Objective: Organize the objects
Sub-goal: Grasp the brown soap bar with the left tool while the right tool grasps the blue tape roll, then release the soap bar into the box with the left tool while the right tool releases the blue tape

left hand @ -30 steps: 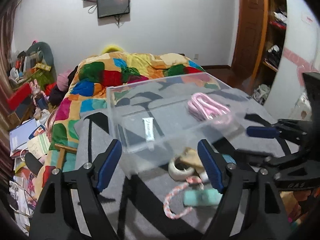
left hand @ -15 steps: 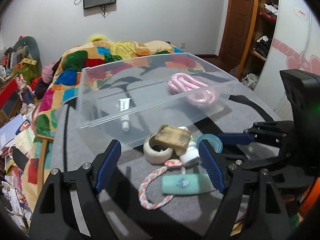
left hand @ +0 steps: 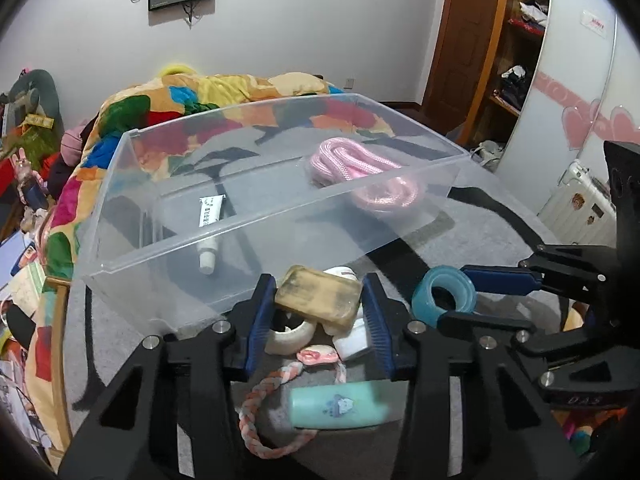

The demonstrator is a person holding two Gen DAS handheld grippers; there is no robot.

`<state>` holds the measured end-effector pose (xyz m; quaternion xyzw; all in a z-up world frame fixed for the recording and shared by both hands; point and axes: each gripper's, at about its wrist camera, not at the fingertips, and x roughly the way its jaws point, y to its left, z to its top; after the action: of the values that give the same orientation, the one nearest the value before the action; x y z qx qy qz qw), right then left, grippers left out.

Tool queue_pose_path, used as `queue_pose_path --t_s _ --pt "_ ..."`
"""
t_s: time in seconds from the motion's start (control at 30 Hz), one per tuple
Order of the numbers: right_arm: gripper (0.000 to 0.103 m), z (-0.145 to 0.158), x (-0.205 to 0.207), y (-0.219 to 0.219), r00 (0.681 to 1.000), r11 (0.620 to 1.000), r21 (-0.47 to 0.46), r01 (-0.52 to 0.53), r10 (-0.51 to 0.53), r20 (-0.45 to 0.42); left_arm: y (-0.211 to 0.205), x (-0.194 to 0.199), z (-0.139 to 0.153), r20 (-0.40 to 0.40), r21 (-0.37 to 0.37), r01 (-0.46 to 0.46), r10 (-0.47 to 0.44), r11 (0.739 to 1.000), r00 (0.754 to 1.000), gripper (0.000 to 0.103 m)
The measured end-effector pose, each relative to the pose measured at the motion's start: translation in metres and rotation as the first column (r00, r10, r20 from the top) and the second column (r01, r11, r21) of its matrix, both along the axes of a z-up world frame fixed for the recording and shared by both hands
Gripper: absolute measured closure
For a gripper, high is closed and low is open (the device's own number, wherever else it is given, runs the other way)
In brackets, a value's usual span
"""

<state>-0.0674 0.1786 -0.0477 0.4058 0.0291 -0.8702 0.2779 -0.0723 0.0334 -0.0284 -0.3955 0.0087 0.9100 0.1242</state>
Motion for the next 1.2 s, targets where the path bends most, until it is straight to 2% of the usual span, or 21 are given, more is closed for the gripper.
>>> queue_pose_path --t_s 0.23,0.5,0.73,0.93,1.07,1.2 --pt "0.068 0.018 0.000 0.005 0.999 0.999 -0.027 0.023 -0.024 -0.039 -0.003 0.009 0.008 -0.032 0.002 -0.012 0.012 1.000 0.999 0.059" --pt "0.068 0.044 -0.014 0.008 0.993 0.997 -0.060 0.054 -0.059 -0.100 -0.017 0.015 0.039 -0.106 0.044 -0.039 0.044 0.998 0.993 0.059" --pt "0.068 0.065 -0.033 0.004 0.986 0.992 -0.089 0.085 -0.097 -0.136 -0.027 0.000 0.061 -0.147 0.054 -0.084 0.091 0.995 0.985 0.059" --pt "0.068 0.071 -0.063 -0.005 0.984 0.989 -0.090 0.116 -0.127 -0.124 -0.038 -0.028 0.058 -0.105 0.063 -0.115 0.122 0.991 0.987 0.059" --pt "0.068 0.065 -0.081 -0.011 0.988 0.989 -0.083 0.121 -0.128 -0.087 -0.044 -0.046 0.047 -0.049 0.074 -0.124 0.127 0.990 0.991 0.059" --pt "0.068 0.051 -0.100 -0.019 0.990 0.989 -0.066 0.133 -0.135 -0.032 -0.044 -0.058 0.032 -0.016 0.047 -0.150 0.151 0.987 0.988 0.059"
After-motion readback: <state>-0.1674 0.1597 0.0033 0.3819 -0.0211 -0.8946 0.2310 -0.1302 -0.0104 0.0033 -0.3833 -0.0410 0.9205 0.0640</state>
